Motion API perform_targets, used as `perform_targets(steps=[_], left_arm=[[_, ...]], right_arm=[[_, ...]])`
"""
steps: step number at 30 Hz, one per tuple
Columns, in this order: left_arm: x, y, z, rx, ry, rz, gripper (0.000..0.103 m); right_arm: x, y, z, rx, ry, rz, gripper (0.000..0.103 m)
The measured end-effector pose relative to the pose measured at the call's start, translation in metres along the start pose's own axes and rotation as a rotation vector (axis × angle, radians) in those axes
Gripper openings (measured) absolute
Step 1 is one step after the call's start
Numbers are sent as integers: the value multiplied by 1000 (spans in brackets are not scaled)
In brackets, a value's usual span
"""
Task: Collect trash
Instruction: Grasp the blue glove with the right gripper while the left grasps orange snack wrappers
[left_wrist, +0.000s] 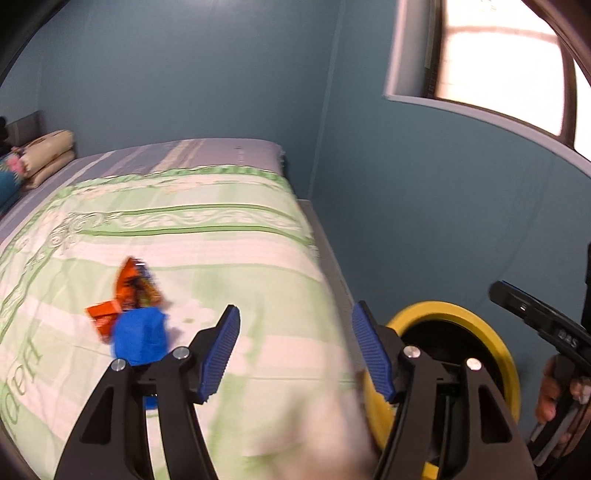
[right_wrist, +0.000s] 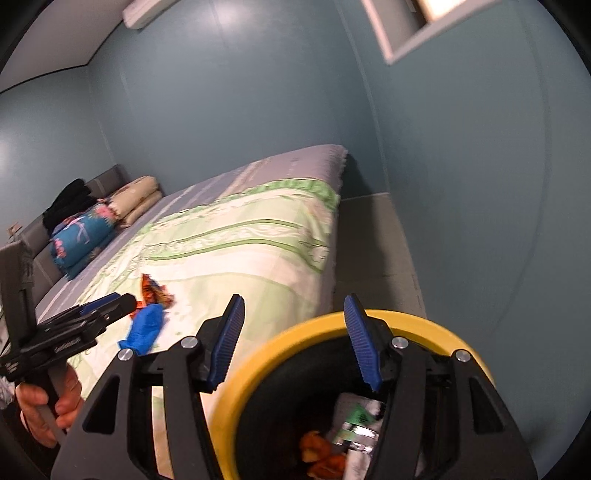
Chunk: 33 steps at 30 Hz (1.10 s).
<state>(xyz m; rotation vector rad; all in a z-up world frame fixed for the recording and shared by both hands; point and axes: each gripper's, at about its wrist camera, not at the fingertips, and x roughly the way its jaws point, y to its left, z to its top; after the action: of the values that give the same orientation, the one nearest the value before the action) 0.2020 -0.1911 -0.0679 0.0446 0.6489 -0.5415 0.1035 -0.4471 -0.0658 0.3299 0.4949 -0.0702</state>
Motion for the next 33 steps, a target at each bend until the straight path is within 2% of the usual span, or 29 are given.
perform_targets(steps=[11, 20, 25, 33], left_arm=[[-10, 109, 13, -112, -18, 127, 65], [2, 177, 14, -192, 11, 181, 65], [20, 200, 15, -207, 43, 162, 65], [58, 204, 19, -187, 98, 98, 65]], right_arm=[[50, 96, 3, -120, 63, 178, 55], [103, 184, -28, -209, 205, 325, 55], [125, 207, -45, -214, 277, 354, 55], [159, 222, -60, -208, 369, 362, 55]])
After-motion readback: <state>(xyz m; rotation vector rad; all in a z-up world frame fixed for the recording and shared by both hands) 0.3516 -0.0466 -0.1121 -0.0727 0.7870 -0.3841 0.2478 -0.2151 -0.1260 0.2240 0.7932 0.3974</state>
